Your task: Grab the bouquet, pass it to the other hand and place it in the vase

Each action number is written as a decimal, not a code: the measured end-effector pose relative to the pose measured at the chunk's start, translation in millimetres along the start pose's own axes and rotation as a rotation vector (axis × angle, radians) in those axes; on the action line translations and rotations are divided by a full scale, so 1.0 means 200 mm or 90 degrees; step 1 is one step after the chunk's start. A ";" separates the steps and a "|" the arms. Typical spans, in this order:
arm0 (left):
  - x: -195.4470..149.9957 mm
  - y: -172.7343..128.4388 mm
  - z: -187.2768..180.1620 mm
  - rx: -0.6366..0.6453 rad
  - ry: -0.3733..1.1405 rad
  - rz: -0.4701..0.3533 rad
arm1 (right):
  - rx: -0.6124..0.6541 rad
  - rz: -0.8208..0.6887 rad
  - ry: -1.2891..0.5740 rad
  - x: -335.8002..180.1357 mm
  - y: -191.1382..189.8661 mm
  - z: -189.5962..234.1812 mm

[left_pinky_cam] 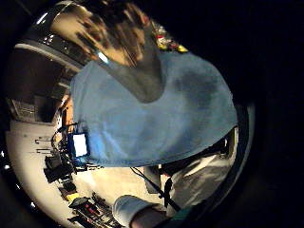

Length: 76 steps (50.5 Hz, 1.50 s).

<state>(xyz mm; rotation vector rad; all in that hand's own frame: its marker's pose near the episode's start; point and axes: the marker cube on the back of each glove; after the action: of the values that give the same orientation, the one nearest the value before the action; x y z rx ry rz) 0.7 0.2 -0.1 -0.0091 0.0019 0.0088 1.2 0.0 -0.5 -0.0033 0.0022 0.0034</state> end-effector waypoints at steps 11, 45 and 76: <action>0.01 0.01 0.03 -0.056 0.015 0.026 | -0.002 0.032 -0.003 0.07 -0.04 -0.03; 0.02 -0.05 0.05 -0.010 0.007 0.081 | -0.076 0.166 0.041 0.25 -0.17 -0.11; 0.04 -0.04 0.12 -0.037 0.004 0.087 | -0.166 0.298 -0.055 0.43 -0.48 0.56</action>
<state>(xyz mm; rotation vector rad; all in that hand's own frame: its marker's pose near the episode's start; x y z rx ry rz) 8.8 -7.2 23.9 -0.0675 0.0079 0.1453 88.1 -94.8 112.4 -0.2633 -0.0837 0.4725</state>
